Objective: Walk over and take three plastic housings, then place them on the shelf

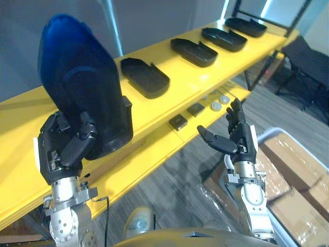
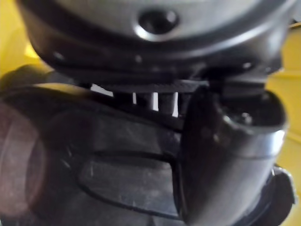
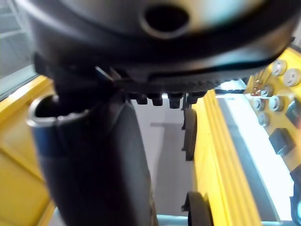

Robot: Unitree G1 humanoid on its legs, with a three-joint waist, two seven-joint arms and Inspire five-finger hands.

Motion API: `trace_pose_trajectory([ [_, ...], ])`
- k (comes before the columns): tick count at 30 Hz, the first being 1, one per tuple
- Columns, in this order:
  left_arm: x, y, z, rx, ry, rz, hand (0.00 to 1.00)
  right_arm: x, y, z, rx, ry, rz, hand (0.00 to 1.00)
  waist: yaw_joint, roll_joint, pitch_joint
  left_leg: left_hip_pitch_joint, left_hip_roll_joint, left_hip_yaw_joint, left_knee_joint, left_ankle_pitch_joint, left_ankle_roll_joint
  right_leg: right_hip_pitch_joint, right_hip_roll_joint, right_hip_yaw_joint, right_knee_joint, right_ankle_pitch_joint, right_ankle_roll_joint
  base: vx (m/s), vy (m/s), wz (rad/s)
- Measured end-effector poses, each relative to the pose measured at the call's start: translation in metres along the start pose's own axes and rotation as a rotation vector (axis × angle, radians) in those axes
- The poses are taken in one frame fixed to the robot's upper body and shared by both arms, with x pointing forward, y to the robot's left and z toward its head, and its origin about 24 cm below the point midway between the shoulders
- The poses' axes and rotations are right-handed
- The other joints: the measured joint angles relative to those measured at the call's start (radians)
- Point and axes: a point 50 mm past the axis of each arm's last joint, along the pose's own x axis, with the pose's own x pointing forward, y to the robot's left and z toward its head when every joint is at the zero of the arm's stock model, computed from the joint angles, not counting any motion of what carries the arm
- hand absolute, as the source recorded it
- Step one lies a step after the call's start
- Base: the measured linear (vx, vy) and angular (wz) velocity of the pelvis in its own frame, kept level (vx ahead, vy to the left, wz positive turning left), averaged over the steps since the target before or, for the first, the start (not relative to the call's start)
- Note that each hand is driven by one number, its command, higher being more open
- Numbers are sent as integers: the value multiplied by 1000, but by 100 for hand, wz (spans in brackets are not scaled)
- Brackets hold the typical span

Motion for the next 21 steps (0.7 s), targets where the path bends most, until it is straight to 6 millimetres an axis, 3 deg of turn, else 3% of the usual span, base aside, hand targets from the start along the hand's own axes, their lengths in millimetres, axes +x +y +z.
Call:
trace_pose_trajectory([
  [1,11,-5,5,-9,-53,-34,0,1,-2,7,-11,-54,-2,100,-25,3,1,3,-17,-87,-2,5,25,-53,64,87,108,-144,25,258,105,141],
  [2,17,-8,7,-18,-82,-38,0,3,-2,13,-29,-89,4,100,-30,2,1,22,-32,-137,-17,9,34,-64,119,112,108,-251,18,215,58,157],
  [4,22,-9,9,-30,-105,-31,0,6,-3,23,-40,-146,7,100,-27,1,2,62,-51,-180,-52,16,44,-71,179,130,25,-322,28,214,36,100],
  [5,24,-11,10,-40,-116,-29,0,8,-6,32,-45,-201,-6,100,-28,10,2,89,-59,-223,-69,16,44,-72,237,155,-75,-348,21,253,-31,123],
  [7,28,-20,10,-74,-131,-55,0,9,-15,50,-68,-294,-50,100,-45,14,-3,107,-80,-322,-69,14,38,-89,315,218,-226,-350,20,311,-104,160],
  [8,28,-24,9,-90,-123,-71,0,9,-19,59,-93,-331,-73,100,-45,3,-9,116,-89,-338,-65,6,23,-90,324,233,-273,-340,28,307,-122,147],
  [10,24,-28,8,-96,-106,-95,0,9,-20,77,-114,-414,-79,100,-42,-28,-27,115,-102,-268,-50,-17,-8,-80,296,220,-346,-258,55,284,-147,111],
  [11,22,-28,9,-97,-106,-100,0,10,-18,89,-115,-479,-62,100,-37,-46,-40,116,-99,-208,-38,-49,-15,-66,270,189,-350,-263,53,306,-204,82],
  [13,16,-26,10,-131,-103,-85,0,18,-15,107,-132,-582,-15,100,-29,3,-49,99,-20,-152,-4,-93,-38,-21,317,139,-399,-293,46,203,-202,43],
  [14,16,-27,10,-137,-103,-94,0,20,-16,110,-141,-600,-10,100,-31,10,-53,95,8,-122,-8,-94,-41,-12,329,119,-411,-294,37,111,-173,38],
  [16,16,-29,10,-138,-105,-117,0,21,-20,113,-156,-614,-20,100,-40,14,-55,101,47,-74,-40,-85,-53,8,341,92,-427,-293,22,98,-141,35],
  [18,17,-31,10,-176,-115,-154,0,19,-32,113,-195,-608,-67,100,-60,14,-56,99,76,53,-90,-38,-57,41,323,51,-466,-288,13,80,-101,47],
  [21,19,-36,12,-224,-136,-189,0,14,-48,113,-235,-592,-147,100,-95,14,-61,114,68,145,-164,15,-37,70,286,4,-499,-282,21,19,0,60],
])
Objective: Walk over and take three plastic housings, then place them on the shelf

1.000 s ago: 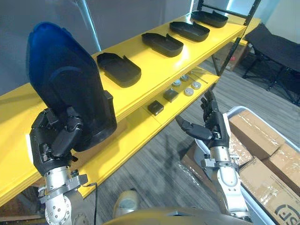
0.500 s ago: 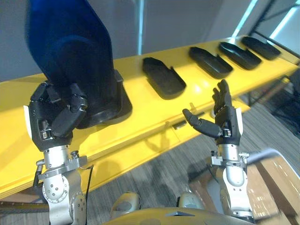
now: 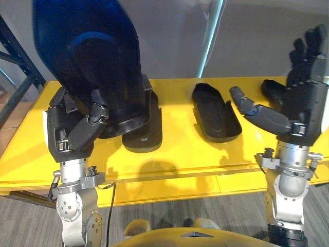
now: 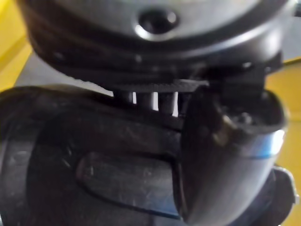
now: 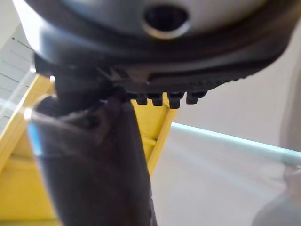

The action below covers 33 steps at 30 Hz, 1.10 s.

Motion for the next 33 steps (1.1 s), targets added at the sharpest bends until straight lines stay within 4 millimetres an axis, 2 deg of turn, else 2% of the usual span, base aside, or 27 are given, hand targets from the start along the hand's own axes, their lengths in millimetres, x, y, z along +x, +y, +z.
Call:
trace_pose_trajectory([
  [2,1,-2,2,-8,-34,-10,0,-5,-6,-2,-14,27,-38,100,0,3,-2,23,-22,3,-73,41,6,9,-18,-1,-30,15,7,-10,39,13],
  [6,3,-6,1,-26,-39,-24,0,-13,-3,-6,31,78,-49,100,-1,5,-4,41,-28,12,-115,63,6,24,-20,2,-73,42,9,-24,28,-3],
  [10,1,-10,-3,-46,-12,-42,0,-30,6,-14,132,195,-46,100,-4,5,-6,42,-34,17,-134,75,9,25,-23,5,-88,53,15,-37,15,-1],
  [11,-3,-10,-5,-52,8,-37,0,-39,9,-17,201,249,-46,100,-6,7,-6,41,-36,19,-141,79,9,20,-26,7,-87,53,16,-37,15,0],
  [14,-16,-7,-12,-52,84,0,0,-53,18,-28,289,346,-20,100,-4,19,1,17,-35,13,-88,64,7,12,-25,14,-75,51,15,-11,8,-1],
  [17,-20,0,-20,-42,124,60,0,-58,25,-34,323,388,23,100,-1,15,19,-17,-37,15,-46,59,0,-14,-40,14,-51,47,9,-74,48,7],
  [18,-20,2,-23,-41,135,75,0,-56,29,-33,339,378,47,100,-5,4,44,-69,-29,33,51,13,22,-13,-61,6,-49,42,6,-109,87,18],
  [19,-21,2,-25,-40,145,78,0,-55,30,-33,345,374,51,100,-3,0,55,-84,-9,48,96,0,42,-12,-70,7,-40,36,7,-149,111,24],
  [21,-27,5,-36,-39,204,112,0,-50,35,-32,378,353,72,100,-7,-12,66,-139,103,41,171,1,34,-13,-117,8,-8,15,27,-160,188,11],
  [22,-29,6,-39,-38,216,124,0,-48,36,-32,398,344,75,100,-7,-11,67,-140,118,33,160,5,30,-16,-136,12,2,11,34,-128,347,-3],
  [23,-32,7,-44,-36,241,144,0,-42,40,-31,442,324,84,100,-9,-4,65,-136,132,9,131,22,24,-27,-173,30,19,0,54,-91,433,-16],
  [24,-34,7,-48,-38,258,157,0,-37,42,-30,470,305,92,100,-9,14,55,-130,140,-14,116,35,25,-41,-204,56,30,-8,77,-86,478,-22],
  [25,-34,7,-49,-39,264,161,0,-35,43,-30,481,298,95,100,-9,29,47,-124,142,-21,109,37,22,-48,-217,74,32,-8,85,-59,573,-26],
  [26,-35,7,-50,-42,266,163,0,-33,45,-30,496,289,100,100,-9,61,30,-113,138,-16,84,26,-22,-50,-235,99,23,5,117,-11,504,-18],
  [27,-34,8,-49,-37,263,153,0,-34,48,-31,504,297,96,100,-8,49,29,-111,119,-1,93,27,-114,-47,-265,118,11,21,134,25,637,-24],
  [28,-34,10,-49,-23,272,137,0,-41,56,-34,533,346,68,100,-7,15,20,-113,56,33,111,11,-86,-25,-321,153,-47,75,98,19,588,-19],
  [29,-33,11,-51,4,288,126,0,-48,64,-37,562,396,53,100,-3,13,18,-132,45,42,133,-9,-69,-15,-329,143,-111,219,91,-4,561,-15],
  [30,-32,11,-51,19,297,117,0,-53,68,-39,575,420,47,100,-2,13,17,-138,45,45,134,-11,-62,-14,-326,133,-134,291,87,-49,601,-1],
  [31,-31,10,-52,49,308,92,0,-58,74,-41,594,453,32,100,1,13,17,-144,48,54,127,-8,-36,-16,-312,107,-171,408,45,-34,462,5],
  [32,-31,10,-51,75,312,69,0,-60,79,-40,591,460,20,100,1,18,20,-145,49,58,114,-3,-16,-17,-290,86,-145,396,13,-1,407,6],
  [33,-30,10,-51,91,314,58,0,-60,80,-39,588,459,15,100,-1,8,12,-144,44,59,104,1,-9,-16,-277,71,-122,358,12,92,250,6],
])
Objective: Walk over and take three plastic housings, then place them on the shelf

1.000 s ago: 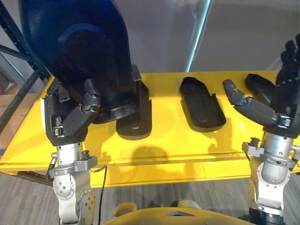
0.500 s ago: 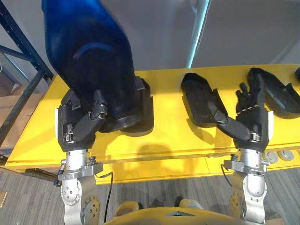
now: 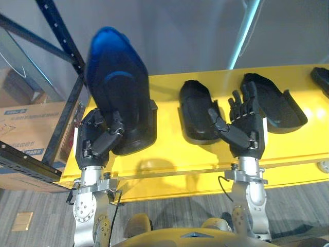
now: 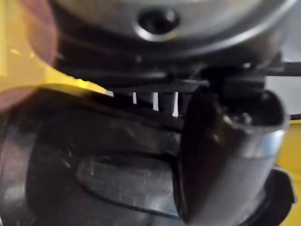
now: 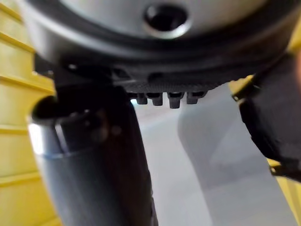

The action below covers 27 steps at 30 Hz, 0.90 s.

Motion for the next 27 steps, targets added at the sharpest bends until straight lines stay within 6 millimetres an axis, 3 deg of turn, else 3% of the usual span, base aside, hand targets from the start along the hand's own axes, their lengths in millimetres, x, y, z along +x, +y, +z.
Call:
trace_pose_trajectory([
  [2,7,-2,3,5,-22,-27,0,1,3,2,-34,-18,6,100,1,-26,-40,-15,-36,-1,-24,14,18,7,50,-29,35,-120,19,151,280,5],
  [4,14,-7,6,-10,-51,-43,0,3,3,3,-59,-28,9,100,-4,-27,-42,-14,-55,-10,-38,26,31,8,57,-26,41,-141,23,103,169,16],
  [5,21,-13,8,-22,-77,-74,0,1,1,3,-95,-25,0,100,-10,-23,-41,-4,-63,-25,-59,38,44,10,90,23,73,-220,29,69,70,30],
  [7,25,-16,11,-28,-95,-98,0,0,-4,4,-123,-24,-9,100,-9,-18,-42,18,-75,-24,-75,47,55,35,129,20,75,-293,12,38,2,15],
  [12,21,-16,8,-23,-76,-80,0,1,-24,12,-189,-35,-28,100,-3,23,-40,30,-69,-14,-95,63,36,74,143,20,14,-285,15,-19,-20,-4],
  [15,16,-13,3,17,-14,-34,0,-1,-29,15,-206,-36,-25,100,-4,24,-40,64,-50,-14,-167,105,10,79,164,19,3,-291,15,-90,-124,-7],
  [18,15,-8,-6,30,88,8,0,-3,-27,20,-211,-49,1,100,-4,11,-31,77,-46,-13,-202,127,-12,88,166,17,-7,-336,33,-107,-115,-5],
  [19,14,-5,-12,35,154,25,0,-3,-27,23,-214,-58,14,100,-10,12,-27,77,-36,-16,-211,137,-23,88,173,13,-8,-345,53,-163,-164,9],
  [21,8,-1,-21,47,242,44,0,-2,-27,26,-219,-67,21,100,-22,14,-26,78,-23,-27,-240,160,-34,82,188,-1,-10,-345,53,-139,-147,14],
  [27,5,8,-21,37,266,106,0,-3,-25,28,-238,-61,65,100,-24,13,-25,97,-4,-34,-307,212,-52,70,209,-7,5,-333,58,-24,-41,4],
])
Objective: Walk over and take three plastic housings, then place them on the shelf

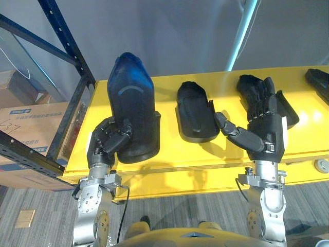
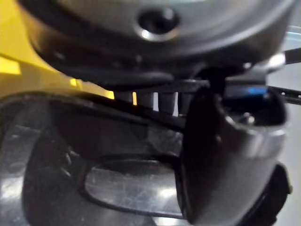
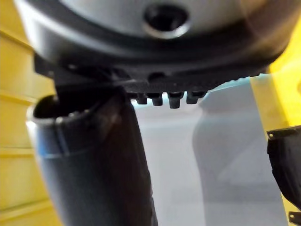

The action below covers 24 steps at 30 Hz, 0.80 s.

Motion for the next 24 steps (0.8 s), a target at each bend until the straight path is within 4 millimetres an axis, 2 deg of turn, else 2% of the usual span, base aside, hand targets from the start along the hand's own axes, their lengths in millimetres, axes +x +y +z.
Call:
trace_pose_trajectory([
  [8,15,10,5,13,-9,97,0,4,1,0,-32,15,73,100,-1,6,12,40,-2,3,-73,43,-1,3,0,0,4,0,-1,0,-1,0],
  [10,21,12,6,43,-13,116,0,8,2,2,-35,0,91,100,-3,12,31,54,-2,5,-90,52,-1,6,0,1,10,-1,-3,-19,-6,-1],
  [15,41,24,-3,84,51,138,0,15,5,5,-51,-22,161,100,-7,34,55,78,-2,9,-124,74,0,2,0,5,22,-1,-3,-41,-9,-2],
  [19,48,37,-14,128,132,141,0,20,6,8,-64,-38,229,100,-12,38,68,86,-3,16,-125,76,1,-3,-1,14,36,-5,-6,-19,-2,-6],
  [24,65,40,-11,154,136,113,0,29,13,10,-38,-51,315,100,-19,44,89,84,-11,21,-125,84,3,-38,-12,28,92,-28,-3,-42,-5,-3],
])
